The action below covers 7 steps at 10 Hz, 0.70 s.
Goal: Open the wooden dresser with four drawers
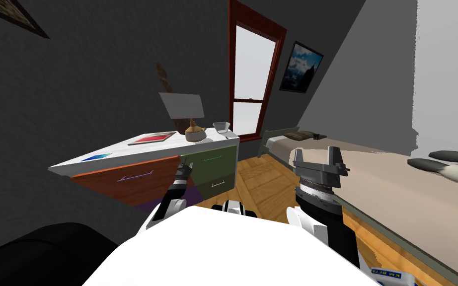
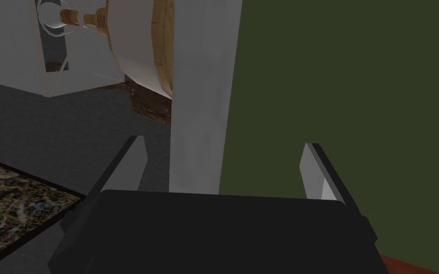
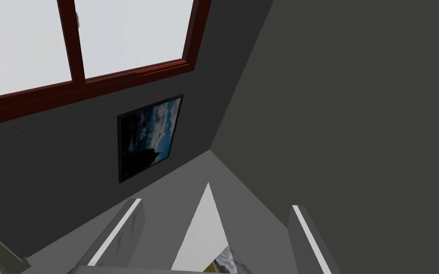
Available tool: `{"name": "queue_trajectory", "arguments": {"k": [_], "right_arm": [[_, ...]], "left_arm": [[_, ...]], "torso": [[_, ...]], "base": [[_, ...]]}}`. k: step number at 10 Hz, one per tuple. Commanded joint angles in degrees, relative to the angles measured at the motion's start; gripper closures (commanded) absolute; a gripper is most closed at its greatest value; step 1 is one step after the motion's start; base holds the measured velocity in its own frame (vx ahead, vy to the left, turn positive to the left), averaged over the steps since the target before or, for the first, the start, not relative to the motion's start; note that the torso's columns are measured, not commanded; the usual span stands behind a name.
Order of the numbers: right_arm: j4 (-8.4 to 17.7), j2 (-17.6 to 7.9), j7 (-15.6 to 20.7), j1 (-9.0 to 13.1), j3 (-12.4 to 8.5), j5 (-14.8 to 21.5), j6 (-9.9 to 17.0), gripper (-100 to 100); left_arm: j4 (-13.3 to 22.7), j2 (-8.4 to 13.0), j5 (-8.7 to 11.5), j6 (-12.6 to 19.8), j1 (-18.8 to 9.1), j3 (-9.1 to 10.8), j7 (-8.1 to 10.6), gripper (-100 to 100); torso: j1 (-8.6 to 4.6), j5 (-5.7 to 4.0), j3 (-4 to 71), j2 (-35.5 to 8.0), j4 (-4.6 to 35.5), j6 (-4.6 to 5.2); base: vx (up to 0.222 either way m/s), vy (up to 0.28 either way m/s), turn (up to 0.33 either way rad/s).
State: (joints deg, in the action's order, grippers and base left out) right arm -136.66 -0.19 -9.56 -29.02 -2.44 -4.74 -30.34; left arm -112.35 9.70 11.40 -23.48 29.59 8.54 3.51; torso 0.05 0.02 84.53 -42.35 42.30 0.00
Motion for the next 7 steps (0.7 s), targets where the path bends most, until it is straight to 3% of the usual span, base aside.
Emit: {"name": "queue_trajectory", "arguments": {"k": [1,4,7], "right_arm": [[0.0,0.0,0.0,0.0,0.0,0.0,0.0,0],[0.0,0.0,0.0,0.0,0.0,0.0,0.0,0],[0.0,-0.01,0.0,0.0,-0.01,0.0,0.0,0]], "left_arm": [[1.99,-0.57,0.85,0.83,-0.09,0.53,0.26,-100],[4.26,-3.88,2.14,2.15,-0.04,1.36,0.66,-100],[5.39,-8.71,2.83,2.83,0.02,1.8,0.87,-100]], "torso": [[0.0,0.0,0.02,0.05,-0.01,0.0],[-0.12,-0.04,0.09,0.16,-0.04,0.01],[0.12,0.03,-0.02,-0.02,0.01,0.0]], "base": [[0.082,-0.178,0.056],[0.103,-0.194,0.068],[0.074,-0.122,0.035]]}}
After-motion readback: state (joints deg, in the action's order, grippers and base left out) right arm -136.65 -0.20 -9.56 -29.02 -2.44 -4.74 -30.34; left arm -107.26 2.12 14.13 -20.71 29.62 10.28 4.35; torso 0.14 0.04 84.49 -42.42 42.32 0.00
